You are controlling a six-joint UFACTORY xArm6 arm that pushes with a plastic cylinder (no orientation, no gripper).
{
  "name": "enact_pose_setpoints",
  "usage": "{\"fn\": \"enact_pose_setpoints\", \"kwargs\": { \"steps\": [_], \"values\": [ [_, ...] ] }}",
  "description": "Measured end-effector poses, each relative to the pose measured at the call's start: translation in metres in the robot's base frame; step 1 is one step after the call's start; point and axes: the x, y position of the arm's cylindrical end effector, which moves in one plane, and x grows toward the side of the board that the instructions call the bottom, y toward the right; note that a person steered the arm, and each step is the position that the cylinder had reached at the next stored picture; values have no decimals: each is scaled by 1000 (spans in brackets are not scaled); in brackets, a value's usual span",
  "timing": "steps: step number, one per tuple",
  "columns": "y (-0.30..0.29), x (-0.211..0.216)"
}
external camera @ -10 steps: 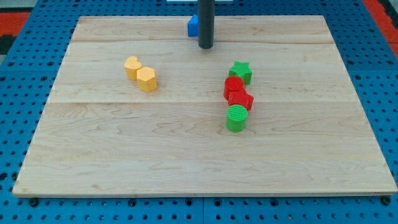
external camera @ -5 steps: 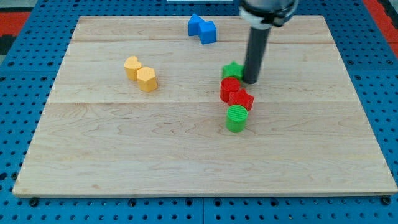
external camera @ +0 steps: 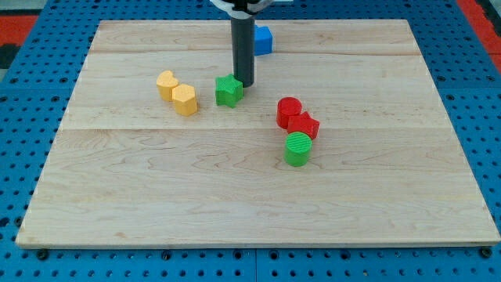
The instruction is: Slide the green star towards the center
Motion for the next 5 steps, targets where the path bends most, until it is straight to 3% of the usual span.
{"fn": "enact_pose_setpoints", "kwargs": {
  "steps": [2, 3, 4, 5],
  "values": [
    [-44, 2],
    [-46, 32],
    [-9, 76],
    [5, 93]
  ]
}}
